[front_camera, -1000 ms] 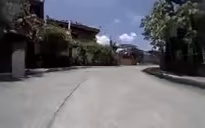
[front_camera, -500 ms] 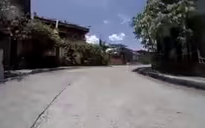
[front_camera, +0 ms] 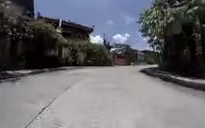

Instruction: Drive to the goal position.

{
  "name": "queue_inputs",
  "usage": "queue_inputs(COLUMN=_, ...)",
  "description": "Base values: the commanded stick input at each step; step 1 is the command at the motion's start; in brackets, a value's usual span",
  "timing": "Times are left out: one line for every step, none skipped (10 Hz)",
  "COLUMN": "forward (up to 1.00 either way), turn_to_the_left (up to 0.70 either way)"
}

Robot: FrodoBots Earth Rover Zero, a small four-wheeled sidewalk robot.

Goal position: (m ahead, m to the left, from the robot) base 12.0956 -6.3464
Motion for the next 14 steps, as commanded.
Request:
queue_inputs(forward=1.0, turn_to_the_left=0.14)
queue_inputs(forward=1.0, turn_to_the_left=0.14)
queue_inputs(forward=1.0, turn_to_the_left=0.14)
queue_inputs(forward=1.0, turn_to_the_left=0.14)
queue_inputs(forward=1.0, turn_to_the_left=-0.12)
queue_inputs(forward=1.0, turn_to_the_left=-0.26)
queue_inputs(forward=1.0, turn_to_the_left=-0.26)
queue_inputs(forward=1.0, turn_to_the_left=-0.26)
queue_inputs(forward=1.0, turn_to_the_left=-0.26)
queue_inputs(forward=1.0, turn_to_the_left=-0.26)
queue_inputs(forward=1.0, turn_to_the_left=-0.26)
queue_inputs(forward=1.0, turn_to_the_left=-0.26)
queue_inputs(forward=1.0, turn_to_the_left=-0.26)
queue_inputs(forward=1.0, turn_to_the_left=-0.26)
